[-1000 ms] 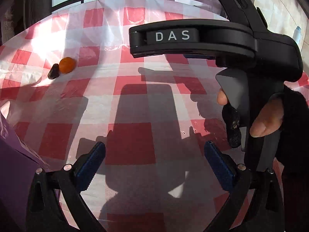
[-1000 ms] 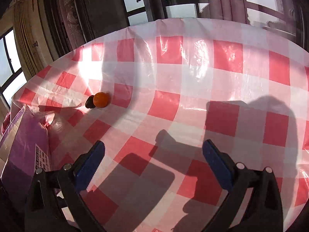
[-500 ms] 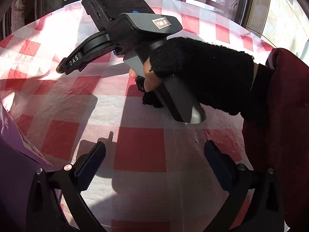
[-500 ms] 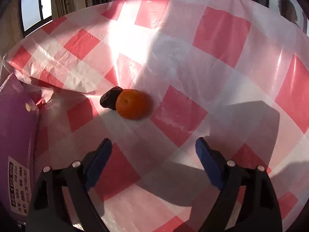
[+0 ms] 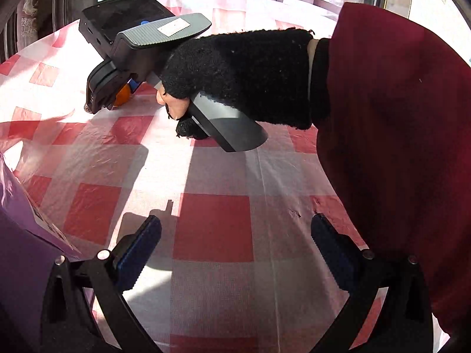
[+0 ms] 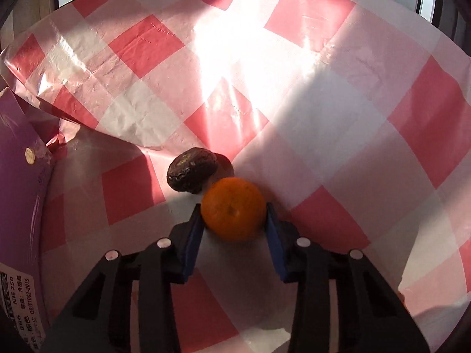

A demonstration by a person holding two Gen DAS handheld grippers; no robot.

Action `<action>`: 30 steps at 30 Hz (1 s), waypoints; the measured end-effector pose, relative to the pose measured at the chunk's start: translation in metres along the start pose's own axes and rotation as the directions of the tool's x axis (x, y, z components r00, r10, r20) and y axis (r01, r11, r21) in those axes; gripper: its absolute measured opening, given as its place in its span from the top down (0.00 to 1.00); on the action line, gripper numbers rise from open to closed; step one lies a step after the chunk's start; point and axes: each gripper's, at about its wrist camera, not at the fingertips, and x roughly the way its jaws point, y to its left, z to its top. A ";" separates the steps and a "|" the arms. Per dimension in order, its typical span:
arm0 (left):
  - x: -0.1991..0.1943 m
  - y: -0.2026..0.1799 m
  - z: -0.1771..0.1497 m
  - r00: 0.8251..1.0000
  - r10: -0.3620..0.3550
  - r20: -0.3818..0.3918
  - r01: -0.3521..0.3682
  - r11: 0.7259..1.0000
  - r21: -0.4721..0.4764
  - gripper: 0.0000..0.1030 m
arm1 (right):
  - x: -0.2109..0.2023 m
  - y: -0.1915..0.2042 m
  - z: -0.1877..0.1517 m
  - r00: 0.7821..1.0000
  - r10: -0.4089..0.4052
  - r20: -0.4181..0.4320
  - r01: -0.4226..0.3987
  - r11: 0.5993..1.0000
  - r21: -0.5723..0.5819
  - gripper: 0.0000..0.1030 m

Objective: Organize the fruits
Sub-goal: 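Grasp the dark plum with the left tool while the right tool holds the orange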

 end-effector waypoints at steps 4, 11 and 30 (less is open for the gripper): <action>0.001 0.003 0.001 1.000 0.000 -0.013 0.000 1.000 0.001 0.04 | -0.053 -0.032 -0.046 0.998 -0.027 0.058 0.022 0.996 0.082 0.60; 0.008 0.005 0.009 0.997 0.032 -0.067 -0.034 0.999 -0.035 0.04 | -0.158 -0.119 -0.206 0.966 -0.248 0.069 0.166 0.806 0.568 0.60; 0.105 0.201 0.160 0.841 0.486 -0.236 -0.492 0.509 -0.706 0.30 | -0.192 -0.165 -0.289 0.962 -0.199 0.185 -0.021 0.626 0.780 0.60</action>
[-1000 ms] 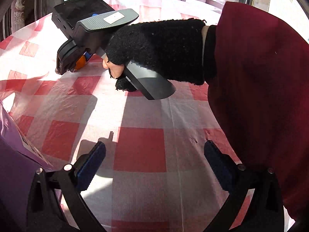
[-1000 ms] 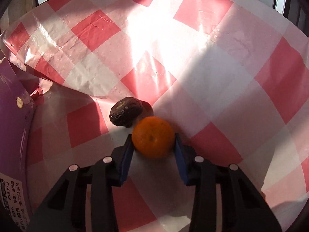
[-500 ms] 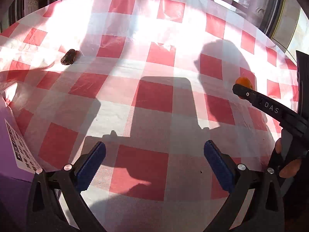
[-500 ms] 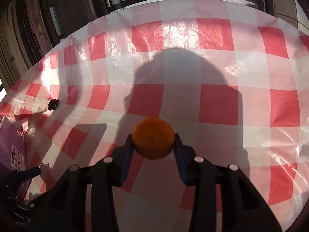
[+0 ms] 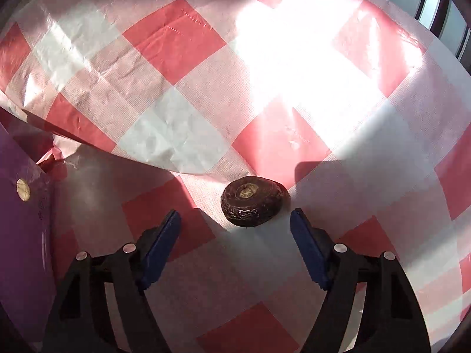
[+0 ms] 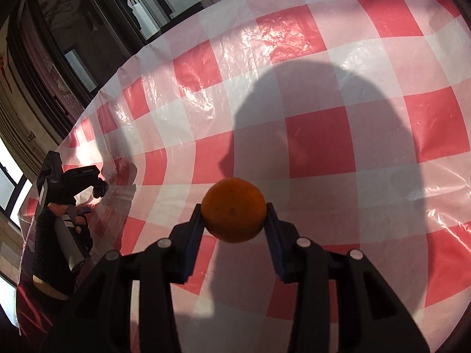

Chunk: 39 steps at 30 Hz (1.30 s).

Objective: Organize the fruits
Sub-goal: 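Grasp the dark plum with the left tool while the right tool holds the orange, then carry the plum and orange over the white box with both tools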

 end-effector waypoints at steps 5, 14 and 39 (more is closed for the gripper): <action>0.002 -0.020 -0.001 0.996 0.063 0.058 -0.068 0.993 0.094 0.67 | 0.000 0.000 -0.001 1.000 -0.001 0.000 0.001 1.000 0.005 0.60; -0.037 -0.077 -0.077 0.991 -0.112 0.076 0.077 0.928 0.364 0.67 | 0.004 0.000 -0.002 1.000 -0.004 -0.005 0.004 1.000 0.016 0.60; -0.238 0.075 -0.163 0.920 -0.373 0.119 0.229 0.758 0.611 0.66 | -0.044 0.075 -0.045 0.991 0.125 0.037 -0.124 0.992 -0.032 0.60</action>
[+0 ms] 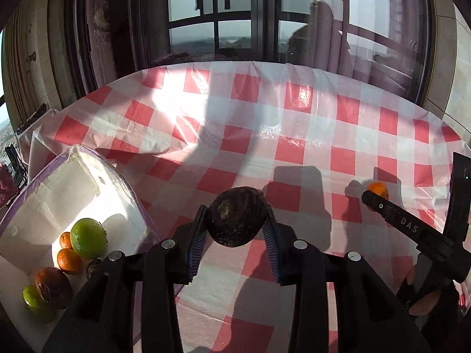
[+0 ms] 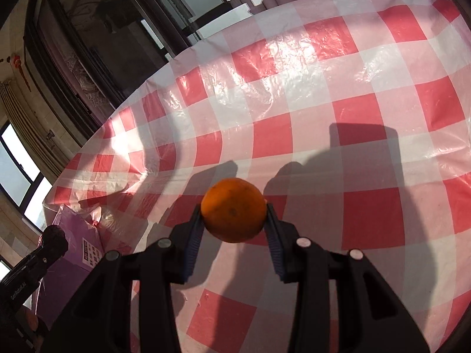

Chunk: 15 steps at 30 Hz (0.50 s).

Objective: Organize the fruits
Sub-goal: 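Carry the plum and orange over the white box with both tools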

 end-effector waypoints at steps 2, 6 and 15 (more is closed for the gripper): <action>-0.017 0.016 0.002 1.000 0.013 0.020 -0.012 1.000 -0.019 0.66 | -0.008 0.025 0.000 0.999 0.035 0.013 -0.035 0.999 -0.040 0.60; -0.049 0.048 0.004 0.998 0.041 0.046 -0.038 0.998 -0.053 0.66 | -0.022 0.081 0.004 0.993 0.115 0.021 -0.111 0.985 -0.132 0.60; -0.080 0.109 -0.014 0.997 0.075 -0.028 -0.075 0.997 0.002 0.66 | -0.030 0.203 0.000 0.971 0.224 -0.081 -0.238 0.894 -0.379 0.60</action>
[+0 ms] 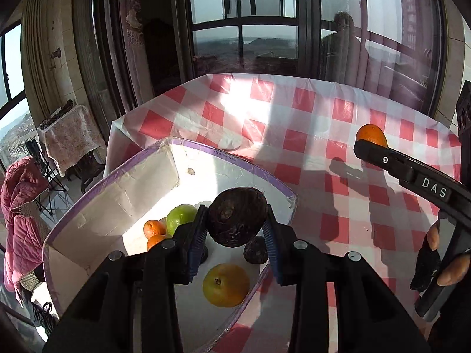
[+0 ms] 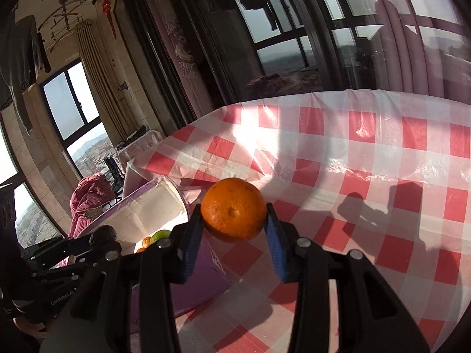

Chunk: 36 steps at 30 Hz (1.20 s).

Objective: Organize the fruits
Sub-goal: 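Carry the plum and orange over the white box with both tools, then open both tools to drop the plum and orange into the box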

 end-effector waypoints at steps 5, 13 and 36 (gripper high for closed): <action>0.009 0.025 -0.015 0.989 -0.034 -0.142 0.050 0.993 0.105 0.66 | 0.028 0.053 0.007 0.992 0.028 -0.127 -0.047 0.987 -0.152 0.60; 0.030 0.053 -0.033 0.955 -0.041 -0.295 0.096 0.980 0.175 0.66 | 0.087 0.105 -0.004 0.946 -0.020 -0.325 -0.093 0.940 -0.328 0.60; 0.102 0.074 -0.069 0.730 -0.075 -0.679 0.262 0.949 0.177 0.66 | 0.200 0.156 -0.073 0.660 -0.469 -0.587 -0.157 0.677 -0.719 0.60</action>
